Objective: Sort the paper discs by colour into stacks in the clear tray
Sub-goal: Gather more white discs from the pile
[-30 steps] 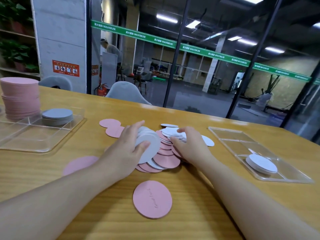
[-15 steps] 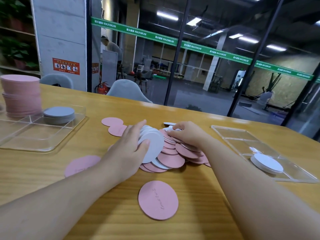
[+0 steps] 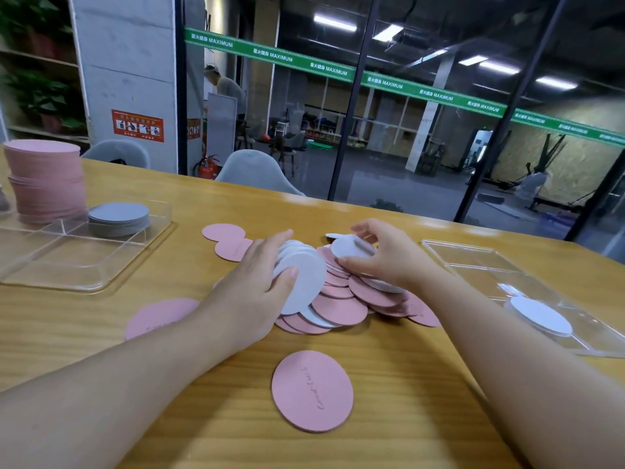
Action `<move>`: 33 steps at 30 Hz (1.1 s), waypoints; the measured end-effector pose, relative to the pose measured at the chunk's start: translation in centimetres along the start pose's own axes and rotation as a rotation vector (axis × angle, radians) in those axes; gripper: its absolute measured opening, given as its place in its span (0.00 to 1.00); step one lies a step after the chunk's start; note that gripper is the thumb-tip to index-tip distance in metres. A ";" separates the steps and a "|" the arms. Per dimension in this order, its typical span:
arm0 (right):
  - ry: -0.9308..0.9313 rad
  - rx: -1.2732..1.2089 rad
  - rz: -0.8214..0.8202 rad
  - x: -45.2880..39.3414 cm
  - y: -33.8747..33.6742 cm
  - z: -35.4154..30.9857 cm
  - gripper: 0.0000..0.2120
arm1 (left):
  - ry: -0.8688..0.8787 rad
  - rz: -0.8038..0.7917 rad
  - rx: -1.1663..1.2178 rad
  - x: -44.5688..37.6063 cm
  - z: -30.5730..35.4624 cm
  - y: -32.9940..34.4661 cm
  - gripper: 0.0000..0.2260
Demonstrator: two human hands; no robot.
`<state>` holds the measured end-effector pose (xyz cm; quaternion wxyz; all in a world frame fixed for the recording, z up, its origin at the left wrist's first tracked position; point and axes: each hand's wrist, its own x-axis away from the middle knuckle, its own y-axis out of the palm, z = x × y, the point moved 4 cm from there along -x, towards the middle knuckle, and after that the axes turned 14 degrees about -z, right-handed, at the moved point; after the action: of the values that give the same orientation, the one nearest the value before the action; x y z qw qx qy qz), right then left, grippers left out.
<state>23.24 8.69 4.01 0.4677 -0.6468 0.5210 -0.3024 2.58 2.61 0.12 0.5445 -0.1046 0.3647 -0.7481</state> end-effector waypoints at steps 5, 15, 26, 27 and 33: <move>-0.151 0.030 0.209 1.9 -0.8 -1.0 0.29 | 0.008 0.009 0.038 -0.1 -0.1 0.1 0.22; -0.410 0.061 0.294 3.6 1.4 -2.8 0.32 | -0.054 0.035 0.167 0.0 -0.2 -0.2 0.22; -0.517 0.057 0.397 4.4 2.6 -4.6 0.32 | -0.122 0.009 0.263 -0.1 -0.7 -0.3 0.23; -0.536 0.076 0.378 4.3 3.0 -4.9 0.33 | -0.110 0.006 0.256 -0.1 -0.6 -0.3 0.23; -0.667 0.180 0.280 4.2 4.3 -6.2 0.31 | -0.046 0.000 0.138 -0.4 -0.4 0.1 0.27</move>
<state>17.25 2.79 1.97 0.7035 -0.5887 0.3945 -0.0526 2.59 3.15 -0.12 0.5585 -0.0842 0.2996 -0.7689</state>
